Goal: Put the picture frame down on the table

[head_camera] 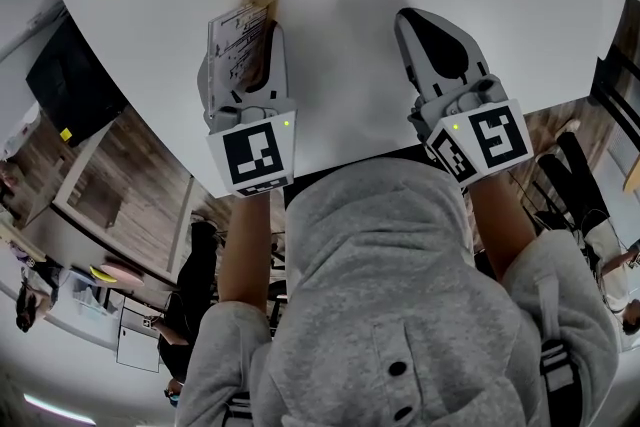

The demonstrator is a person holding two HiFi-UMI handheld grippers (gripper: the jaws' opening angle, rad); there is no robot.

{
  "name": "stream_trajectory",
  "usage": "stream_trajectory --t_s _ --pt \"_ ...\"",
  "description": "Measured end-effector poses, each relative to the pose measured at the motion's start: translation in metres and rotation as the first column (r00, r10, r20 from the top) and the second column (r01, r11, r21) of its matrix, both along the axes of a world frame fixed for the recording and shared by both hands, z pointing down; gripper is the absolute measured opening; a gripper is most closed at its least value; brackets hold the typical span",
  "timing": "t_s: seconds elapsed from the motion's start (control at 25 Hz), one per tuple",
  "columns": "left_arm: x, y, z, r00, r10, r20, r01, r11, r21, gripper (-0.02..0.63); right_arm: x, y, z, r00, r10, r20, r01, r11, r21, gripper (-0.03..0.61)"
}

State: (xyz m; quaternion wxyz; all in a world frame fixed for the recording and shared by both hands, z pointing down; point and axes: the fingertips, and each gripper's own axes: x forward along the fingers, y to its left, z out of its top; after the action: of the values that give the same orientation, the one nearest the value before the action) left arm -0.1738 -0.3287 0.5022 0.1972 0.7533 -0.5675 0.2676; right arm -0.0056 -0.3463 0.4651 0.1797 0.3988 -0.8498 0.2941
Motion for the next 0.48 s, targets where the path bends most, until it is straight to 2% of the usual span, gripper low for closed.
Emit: stream_trajectory --t_s 0.28,0.48 --pt "-0.0002 0.0008 -0.0021 1.0 -0.001 0.0 0.001 1.0 -0.001 0.195 0.0004 0.0026 -0.006 1.0 0.003 -0.002 -0.003 1.0 0.004 0.029" --pt "0.0011 0.0022 -0.004 0.999 -0.003 -0.044 0.003 1.0 0.008 0.222 -0.0005 0.0061 -0.0091 1.0 0.006 -0.003 -0.006 1.0 0.012 0.028"
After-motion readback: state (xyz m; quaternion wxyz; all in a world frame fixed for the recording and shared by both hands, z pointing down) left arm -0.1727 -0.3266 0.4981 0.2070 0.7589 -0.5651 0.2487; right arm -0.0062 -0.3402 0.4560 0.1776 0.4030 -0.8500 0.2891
